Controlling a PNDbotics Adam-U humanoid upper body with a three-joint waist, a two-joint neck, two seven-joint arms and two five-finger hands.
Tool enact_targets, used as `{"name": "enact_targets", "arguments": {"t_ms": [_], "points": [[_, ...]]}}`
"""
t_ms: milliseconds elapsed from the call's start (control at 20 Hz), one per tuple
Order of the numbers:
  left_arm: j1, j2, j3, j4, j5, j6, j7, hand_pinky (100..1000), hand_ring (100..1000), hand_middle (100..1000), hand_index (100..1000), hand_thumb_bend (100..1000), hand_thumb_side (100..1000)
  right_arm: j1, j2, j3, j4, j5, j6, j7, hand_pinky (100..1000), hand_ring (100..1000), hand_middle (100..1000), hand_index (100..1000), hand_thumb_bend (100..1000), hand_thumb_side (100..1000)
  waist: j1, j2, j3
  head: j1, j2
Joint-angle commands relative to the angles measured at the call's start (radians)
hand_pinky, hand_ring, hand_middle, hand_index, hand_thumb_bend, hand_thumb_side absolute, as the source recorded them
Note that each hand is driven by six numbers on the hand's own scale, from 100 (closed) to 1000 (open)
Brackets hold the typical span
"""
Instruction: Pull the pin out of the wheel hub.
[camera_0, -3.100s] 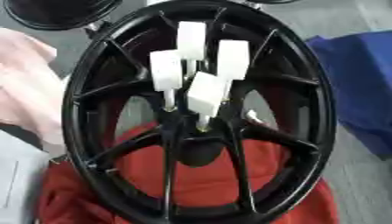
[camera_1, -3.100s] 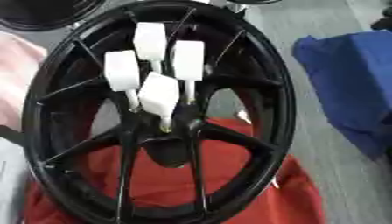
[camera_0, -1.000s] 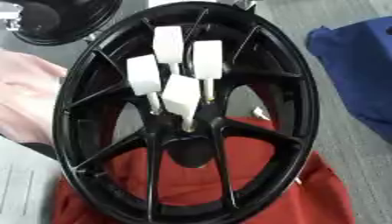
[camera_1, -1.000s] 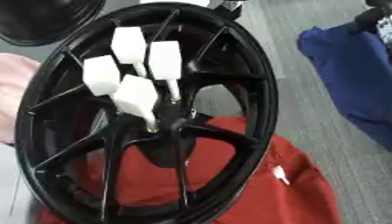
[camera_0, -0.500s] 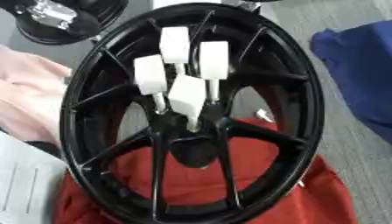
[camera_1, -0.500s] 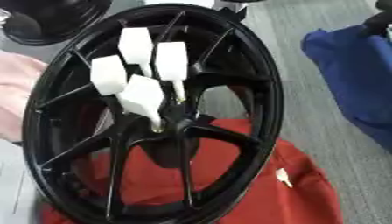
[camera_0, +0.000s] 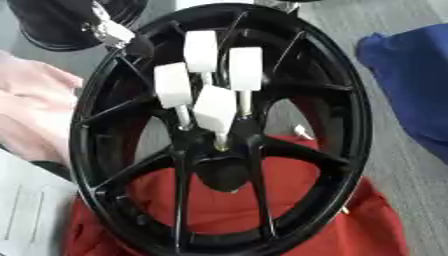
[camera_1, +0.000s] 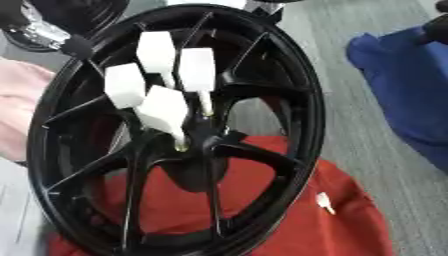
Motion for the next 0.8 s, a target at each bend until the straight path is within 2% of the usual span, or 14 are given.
{"name": "enact_targets", "arguments": {"t_ms": [50, 100, 400, 550, 800], "points": [[-0.026, 0.013, -0.004, -0.012, -0.01, 0.056, -0.047, 844, 823, 783, 874, 736, 553, -0.01, -0.021, 0.0, -0.008, -0.004, -0.001, 0.006, 862, 613, 590, 753, 100, 543, -0.004, -0.025, -0.004, 0.002, -0.015], [-0.027, 0.015, -0.008, -0.026, -0.018, 0.062, -0.047, 845, 824, 784, 874, 698, 556, -0.011, -0.021, 0.0, -0.008, -0.005, 0.0, 0.006, 862, 613, 590, 753, 100, 542, -0.003, -0.025, -0.005, 0.001, -0.017], [-0.022, 0.023, -0.016, -0.082, -0.071, 0.097, -0.047, 844, 826, 783, 867, 712, 518, -0.017, -0.021, 0.003, -0.007, -0.008, 0.002, 0.01, 863, 614, 590, 754, 100, 542, -0.001, -0.023, -0.011, 0.007, -0.032], [-0.016, 0.019, -0.026, -0.083, -0.075, 0.099, -0.047, 836, 814, 768, 852, 700, 495, -0.019, -0.021, 0.004, -0.007, -0.009, 0.002, 0.013, 863, 613, 590, 754, 100, 542, -0.001, -0.022, -0.015, 0.011, -0.033], [-0.002, 0.0, -0.045, -0.054, -0.076, 0.099, -0.047, 823, 797, 749, 840, 675, 513, -0.024, -0.02, 0.008, -0.006, -0.013, 0.001, 0.017, 863, 614, 590, 754, 100, 540, -0.003, -0.02, -0.023, 0.017, -0.034]]}}
